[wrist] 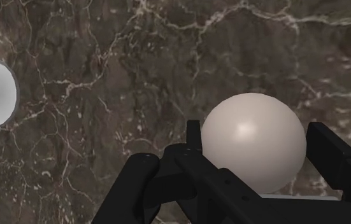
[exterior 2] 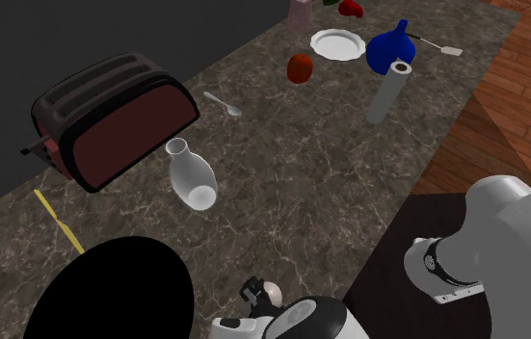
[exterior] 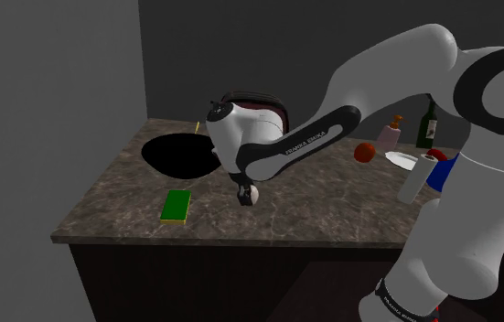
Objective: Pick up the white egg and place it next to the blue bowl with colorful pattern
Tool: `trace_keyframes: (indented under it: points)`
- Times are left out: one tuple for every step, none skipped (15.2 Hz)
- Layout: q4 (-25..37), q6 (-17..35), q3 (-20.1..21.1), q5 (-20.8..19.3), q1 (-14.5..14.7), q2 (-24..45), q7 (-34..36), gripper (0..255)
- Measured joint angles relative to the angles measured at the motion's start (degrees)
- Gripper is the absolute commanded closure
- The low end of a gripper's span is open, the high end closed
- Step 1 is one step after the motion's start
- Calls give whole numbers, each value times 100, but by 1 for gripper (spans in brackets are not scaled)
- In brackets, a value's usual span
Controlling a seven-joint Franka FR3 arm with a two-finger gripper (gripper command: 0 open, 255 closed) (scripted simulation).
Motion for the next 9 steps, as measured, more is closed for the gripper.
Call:
trace_keyframes:
  points:
    - [-12,20,-3,-7,-3,7,6,255]
    - [-16,29,-5,-11,-4,12,9,255]
    - [-15,33,-6,-13,-5,18,11,255]
    - [-14,36,-7,-15,-6,20,11,255]
    - [-14,37,-7,-15,-6,21,11,255]
    - [-14,38,-7,-16,-6,21,11,0]
    - [-14,38,-7,-16,-6,21,11,0]
    - [-14,38,-7,-16,-6,21,11,0]
    - [-14,39,-7,-16,-6,21,11,0]
